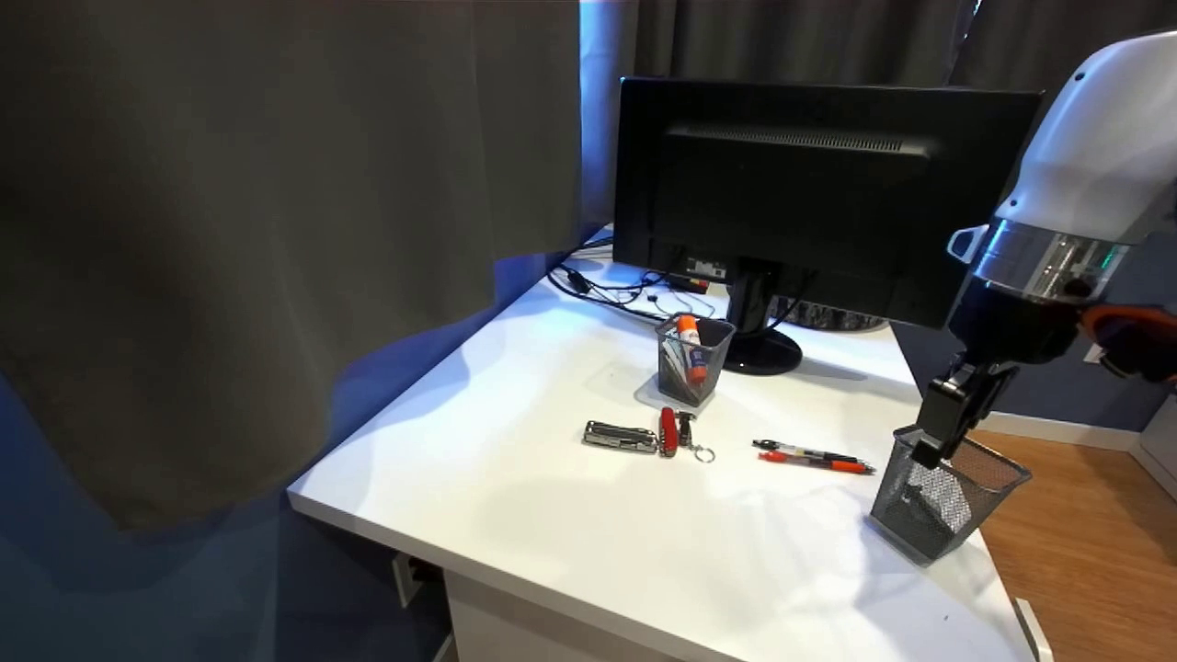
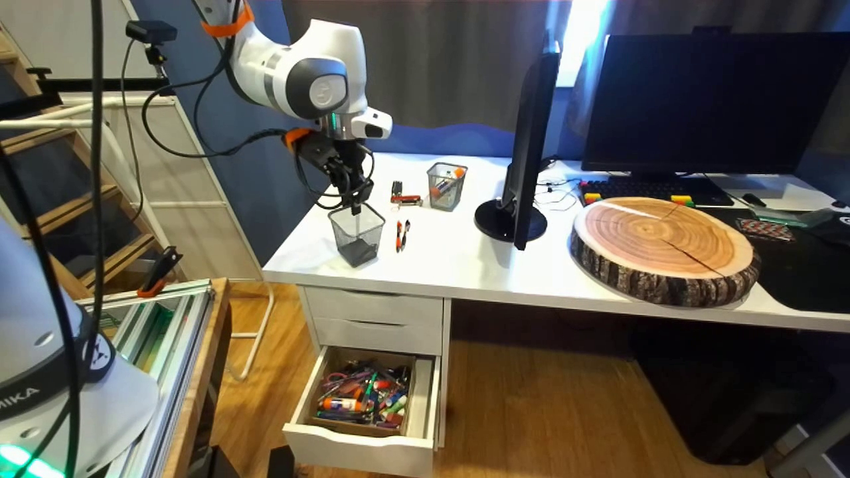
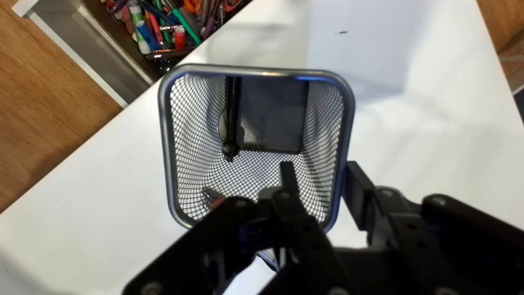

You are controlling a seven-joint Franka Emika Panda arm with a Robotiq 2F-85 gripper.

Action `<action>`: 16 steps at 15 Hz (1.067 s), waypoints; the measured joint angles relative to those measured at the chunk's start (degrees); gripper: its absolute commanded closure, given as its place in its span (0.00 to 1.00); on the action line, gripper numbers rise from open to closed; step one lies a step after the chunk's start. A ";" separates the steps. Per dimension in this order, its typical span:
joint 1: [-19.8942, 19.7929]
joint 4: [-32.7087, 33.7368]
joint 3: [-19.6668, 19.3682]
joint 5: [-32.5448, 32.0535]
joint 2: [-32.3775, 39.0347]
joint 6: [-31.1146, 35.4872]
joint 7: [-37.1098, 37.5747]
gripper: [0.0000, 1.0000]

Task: Put the grey basket in its upright position

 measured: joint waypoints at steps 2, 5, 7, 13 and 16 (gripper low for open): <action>-0.31 0.05 0.14 -0.80 -1.11 0.00 0.64 0.21; -0.85 -0.07 0.31 -2.22 -4.33 -0.44 2.13 0.02; -2.39 -0.30 1.83 -1.85 -7.16 -1.86 2.07 0.00; -7.05 -0.61 6.48 5.18 -18.24 -16.99 -2.22 0.00; -7.49 -0.64 6.66 5.54 -23.61 -24.46 -3.76 0.00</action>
